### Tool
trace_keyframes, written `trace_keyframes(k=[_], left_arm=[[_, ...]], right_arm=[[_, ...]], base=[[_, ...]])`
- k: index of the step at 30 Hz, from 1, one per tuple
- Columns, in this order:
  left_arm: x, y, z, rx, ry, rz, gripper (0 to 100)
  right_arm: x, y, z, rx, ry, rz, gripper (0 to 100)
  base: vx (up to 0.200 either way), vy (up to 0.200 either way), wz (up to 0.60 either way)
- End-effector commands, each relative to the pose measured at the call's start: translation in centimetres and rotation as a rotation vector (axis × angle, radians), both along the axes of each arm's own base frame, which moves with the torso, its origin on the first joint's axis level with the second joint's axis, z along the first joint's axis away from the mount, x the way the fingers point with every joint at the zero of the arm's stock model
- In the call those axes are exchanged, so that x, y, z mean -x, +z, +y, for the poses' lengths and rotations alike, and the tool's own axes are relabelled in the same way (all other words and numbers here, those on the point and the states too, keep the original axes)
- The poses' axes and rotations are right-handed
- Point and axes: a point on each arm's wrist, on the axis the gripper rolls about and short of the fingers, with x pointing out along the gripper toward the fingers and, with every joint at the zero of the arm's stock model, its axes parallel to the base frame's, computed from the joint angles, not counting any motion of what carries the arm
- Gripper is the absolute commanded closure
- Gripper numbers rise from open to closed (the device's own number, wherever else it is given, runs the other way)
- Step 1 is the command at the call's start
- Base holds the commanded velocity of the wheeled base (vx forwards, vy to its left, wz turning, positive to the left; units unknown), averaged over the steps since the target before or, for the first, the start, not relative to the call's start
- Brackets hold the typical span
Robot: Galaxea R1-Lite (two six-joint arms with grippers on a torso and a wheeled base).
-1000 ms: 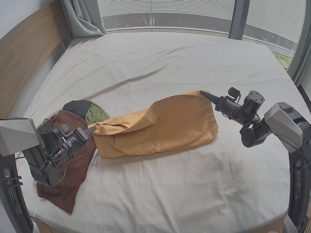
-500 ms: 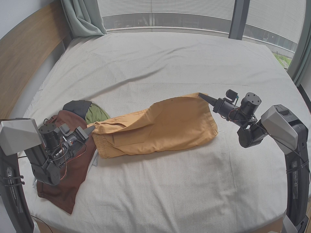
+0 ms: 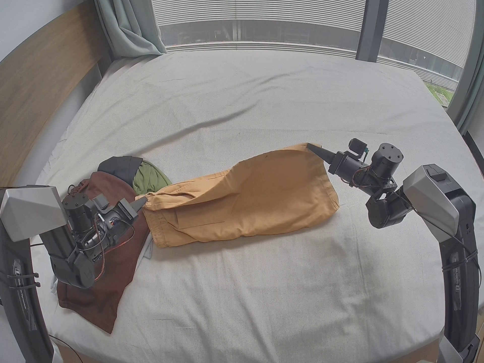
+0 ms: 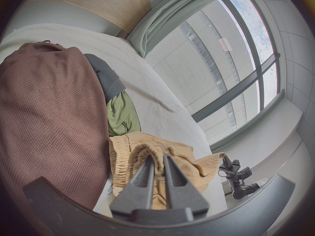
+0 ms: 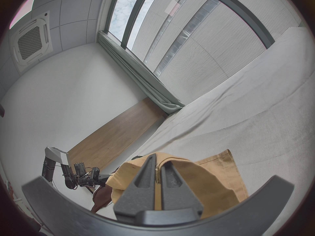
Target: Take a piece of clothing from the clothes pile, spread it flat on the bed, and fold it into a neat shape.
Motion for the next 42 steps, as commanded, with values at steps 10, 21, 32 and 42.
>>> trace_keyframes(k=[10, 21, 32, 42], left_arm=[[-0.7, 0.2, 1.5, -0.003, 0.055, -0.026, 0], [-0.1, 1.4, 1.1, -0.005, 0.046, -0.045, 0], [1.1, 1.9, 0.1, -0.038, 0.009, -0.047, 0], [2.2, 2.0, -0.8, -0.145, -0.027, -0.071, 0]], right_arm=[[-0.4, 0.0, -0.2, -0.002, -0.012, -0.009, 0], [2.0, -0.1, -0.3, 0.028, -0.028, 0.006, 0], [7.7, -0.7, 0.4, 0.027, -0.046, 0.073, 0], [10.2, -0.9, 0.6, 0.019, -0.155, 0.157, 0]], base=[[0.000, 0.000, 0.00], [0.000, 0.000, 0.00], [0.000, 0.000, 0.00], [0.000, 0.000, 0.00]])
